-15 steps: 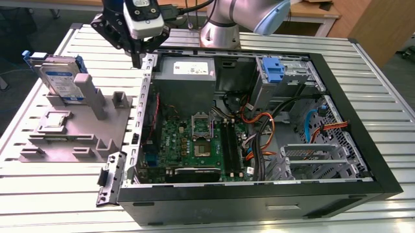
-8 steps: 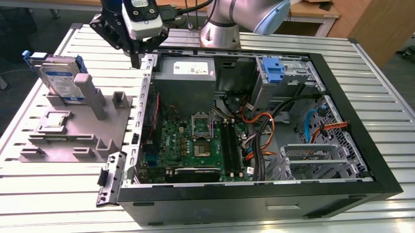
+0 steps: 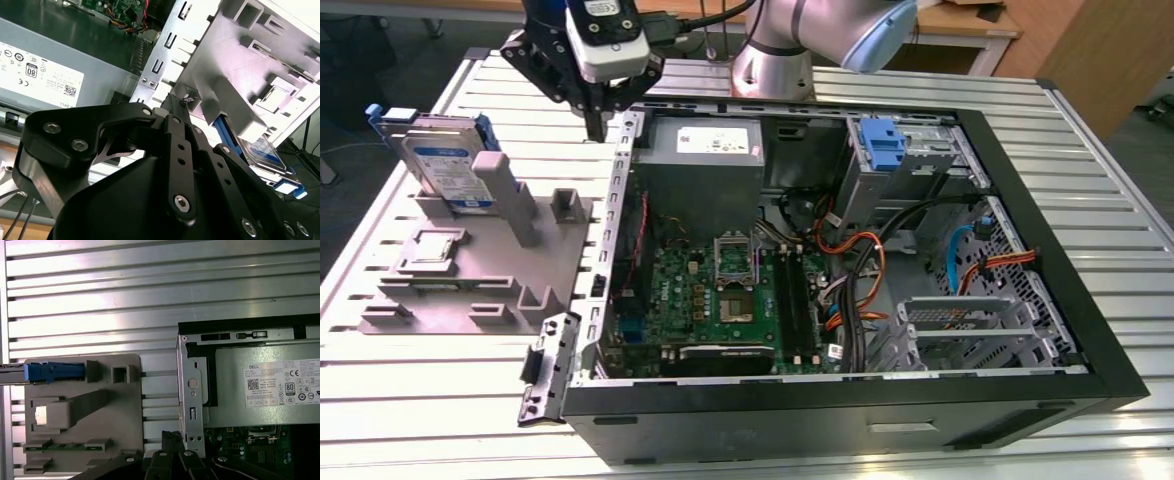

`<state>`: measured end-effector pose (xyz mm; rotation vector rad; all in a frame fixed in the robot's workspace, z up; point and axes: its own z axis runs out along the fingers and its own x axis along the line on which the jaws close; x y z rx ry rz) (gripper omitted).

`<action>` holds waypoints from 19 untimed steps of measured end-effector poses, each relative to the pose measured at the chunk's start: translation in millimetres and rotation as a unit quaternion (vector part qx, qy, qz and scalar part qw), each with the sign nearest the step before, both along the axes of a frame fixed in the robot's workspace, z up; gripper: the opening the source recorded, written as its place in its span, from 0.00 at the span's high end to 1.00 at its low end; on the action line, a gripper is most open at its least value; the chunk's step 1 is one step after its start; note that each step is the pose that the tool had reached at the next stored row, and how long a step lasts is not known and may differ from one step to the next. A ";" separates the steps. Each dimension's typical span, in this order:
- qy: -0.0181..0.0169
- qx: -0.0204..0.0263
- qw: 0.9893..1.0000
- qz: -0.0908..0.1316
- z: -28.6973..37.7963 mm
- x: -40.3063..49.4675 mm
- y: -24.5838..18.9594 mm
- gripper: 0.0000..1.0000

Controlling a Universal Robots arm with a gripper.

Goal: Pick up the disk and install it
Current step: 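Reach for the disk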

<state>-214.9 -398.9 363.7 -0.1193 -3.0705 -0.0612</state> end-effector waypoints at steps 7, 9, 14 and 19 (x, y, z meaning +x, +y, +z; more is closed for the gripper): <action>0.000 0.000 1.000 0.000 -0.6 -5.7 0.4 0.90; 0.000 0.000 1.000 0.000 -0.7 -10.2 0.9 0.90; -0.008 0.000 1.000 0.000 -0.8 -20.4 1.7 0.90; -0.018 0.000 1.000 0.000 -0.9 -24.3 2.3 0.90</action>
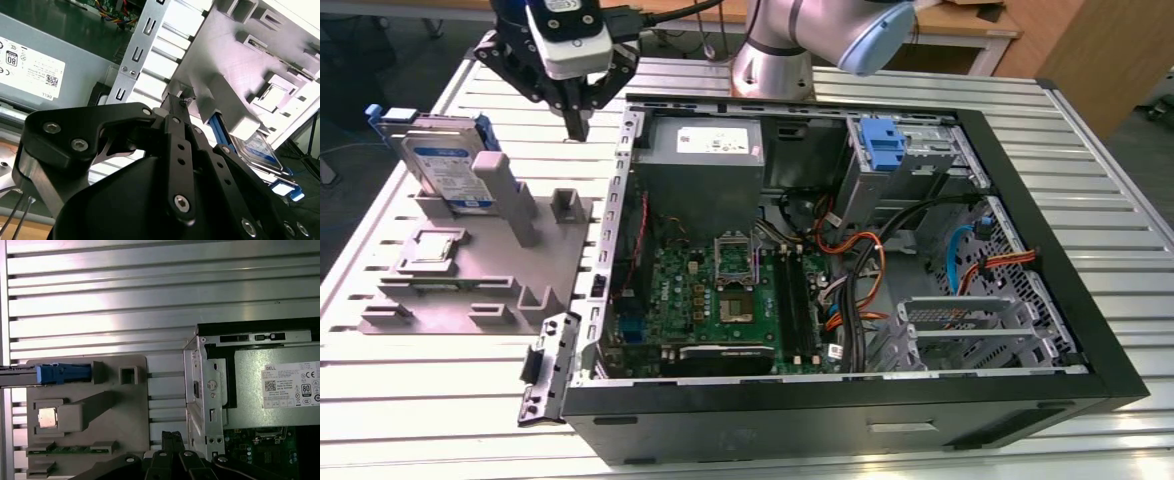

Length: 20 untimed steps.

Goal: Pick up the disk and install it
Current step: 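Reach for the disk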

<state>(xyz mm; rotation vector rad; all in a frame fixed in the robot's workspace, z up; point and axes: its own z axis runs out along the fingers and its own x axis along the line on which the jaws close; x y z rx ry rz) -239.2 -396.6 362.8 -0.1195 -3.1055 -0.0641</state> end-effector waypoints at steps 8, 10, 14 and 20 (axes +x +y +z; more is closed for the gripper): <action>0.000 0.000 1.000 0.000 0.0 -0.2 0.0 0.90; 0.000 0.000 1.000 0.000 0.0 -0.9 0.0 0.90; 0.000 0.000 1.000 0.000 -0.1 -3.4 0.0 0.90; -0.001 0.000 1.000 0.000 -0.2 -6.6 0.1 0.90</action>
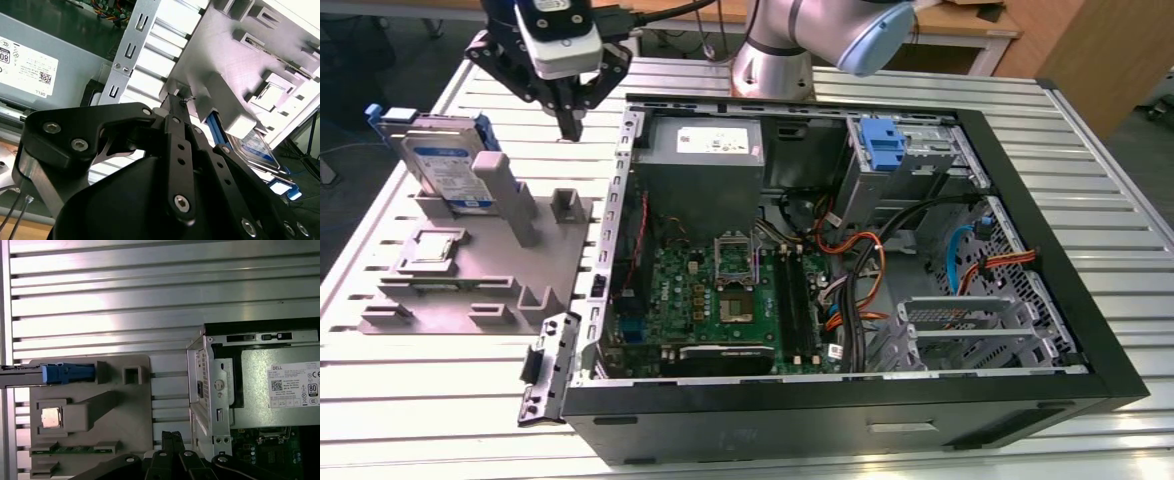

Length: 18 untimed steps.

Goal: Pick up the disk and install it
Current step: 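Reach for the disk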

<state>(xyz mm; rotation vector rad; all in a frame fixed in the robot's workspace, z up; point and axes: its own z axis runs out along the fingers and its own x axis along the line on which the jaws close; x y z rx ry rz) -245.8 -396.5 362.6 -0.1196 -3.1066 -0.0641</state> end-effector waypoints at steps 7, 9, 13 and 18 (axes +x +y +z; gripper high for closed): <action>0.000 0.000 1.000 0.000 -0.4 -2.0 0.0 0.90; 0.000 0.000 1.000 0.000 -0.5 -2.3 0.0 0.90; 0.000 0.000 1.000 0.000 -0.7 -3.1 0.0 0.90; 0.000 0.000 1.000 0.000 -1.1 -4.8 0.0 0.90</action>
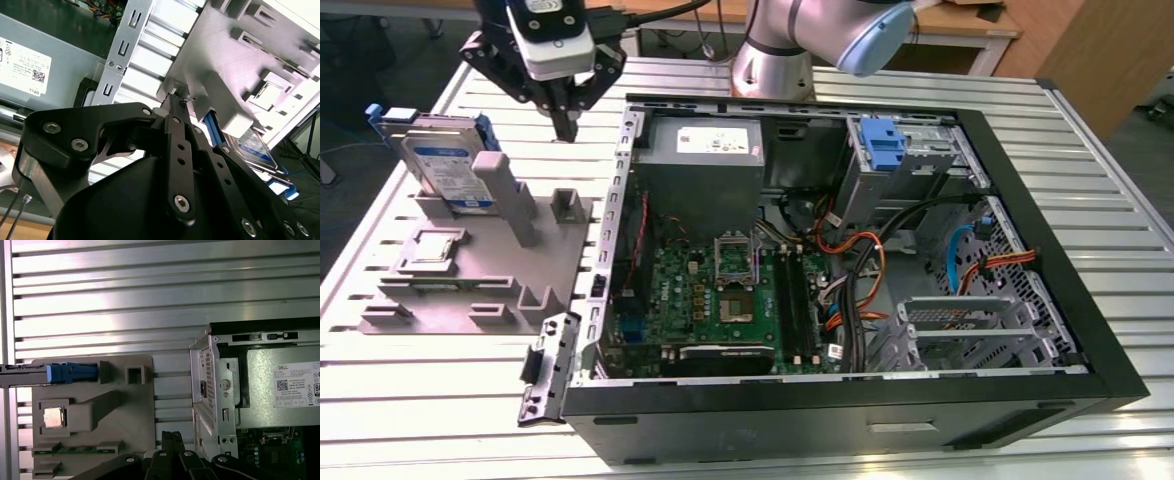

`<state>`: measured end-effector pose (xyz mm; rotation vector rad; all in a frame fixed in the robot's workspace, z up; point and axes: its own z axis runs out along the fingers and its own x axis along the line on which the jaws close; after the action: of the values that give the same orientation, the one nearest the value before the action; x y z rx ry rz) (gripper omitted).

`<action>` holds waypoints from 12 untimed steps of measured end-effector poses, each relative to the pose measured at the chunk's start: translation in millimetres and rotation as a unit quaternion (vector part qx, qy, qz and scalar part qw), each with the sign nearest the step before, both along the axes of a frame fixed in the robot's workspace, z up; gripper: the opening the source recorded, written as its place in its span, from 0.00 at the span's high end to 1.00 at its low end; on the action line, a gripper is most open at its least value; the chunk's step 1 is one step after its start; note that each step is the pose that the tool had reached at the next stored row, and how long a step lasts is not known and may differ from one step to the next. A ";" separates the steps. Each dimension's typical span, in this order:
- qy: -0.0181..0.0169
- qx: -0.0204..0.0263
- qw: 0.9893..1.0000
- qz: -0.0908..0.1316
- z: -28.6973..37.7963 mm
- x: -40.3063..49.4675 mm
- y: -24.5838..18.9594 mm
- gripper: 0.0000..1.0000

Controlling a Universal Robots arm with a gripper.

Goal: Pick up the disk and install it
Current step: 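Reach for the disk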

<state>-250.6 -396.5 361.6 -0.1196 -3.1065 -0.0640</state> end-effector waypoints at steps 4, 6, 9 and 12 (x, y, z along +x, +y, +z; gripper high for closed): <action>0.000 0.000 1.000 0.000 -0.5 -1.4 0.0 0.90; 0.000 0.000 1.000 0.000 -0.7 -2.2 0.0 0.90; 0.000 0.000 1.000 0.000 -1.0 -3.1 0.0 0.90; 0.000 0.000 1.000 0.000 -1.1 -3.7 0.0 0.90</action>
<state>-254.3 -396.5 360.5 -0.1196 -3.1065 -0.0640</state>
